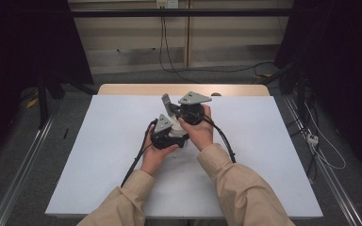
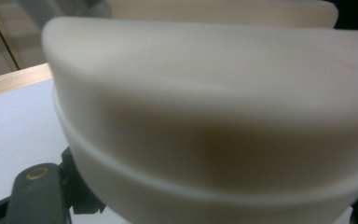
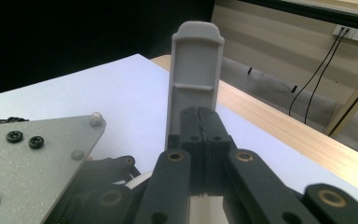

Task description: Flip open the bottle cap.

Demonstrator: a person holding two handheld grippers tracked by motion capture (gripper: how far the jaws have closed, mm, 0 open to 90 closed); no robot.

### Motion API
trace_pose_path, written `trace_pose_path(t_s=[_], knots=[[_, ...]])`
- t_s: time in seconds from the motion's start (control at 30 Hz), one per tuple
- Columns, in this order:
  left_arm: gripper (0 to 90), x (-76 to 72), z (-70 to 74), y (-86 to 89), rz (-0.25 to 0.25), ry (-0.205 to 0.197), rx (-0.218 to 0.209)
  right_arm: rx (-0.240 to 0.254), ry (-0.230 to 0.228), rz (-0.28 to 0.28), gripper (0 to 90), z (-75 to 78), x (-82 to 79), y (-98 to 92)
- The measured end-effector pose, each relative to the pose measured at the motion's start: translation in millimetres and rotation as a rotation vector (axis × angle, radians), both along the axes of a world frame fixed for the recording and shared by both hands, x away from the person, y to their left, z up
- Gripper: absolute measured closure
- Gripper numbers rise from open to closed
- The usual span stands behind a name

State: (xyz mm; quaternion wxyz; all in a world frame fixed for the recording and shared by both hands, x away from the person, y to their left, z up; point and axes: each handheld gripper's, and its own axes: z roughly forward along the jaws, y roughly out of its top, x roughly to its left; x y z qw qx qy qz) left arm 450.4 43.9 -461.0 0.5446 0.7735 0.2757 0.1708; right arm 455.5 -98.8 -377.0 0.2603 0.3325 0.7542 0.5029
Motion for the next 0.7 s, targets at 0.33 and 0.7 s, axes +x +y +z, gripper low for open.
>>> trace_pose_path(t_s=[0.33, 0.7], knots=[[18.7, 0.2, 0.0, -0.4, 0.002, 0.002, -0.004, 0.002, 0.009, 0.002, 90.0, -0.9, 2.7, 1.2], [18.6, 0.5, 0.2, 0.0, 0.004, -0.001, 0.002, -0.003, 0.006, 0.003, 90.0, -2.8, 4.8, 2.6]])
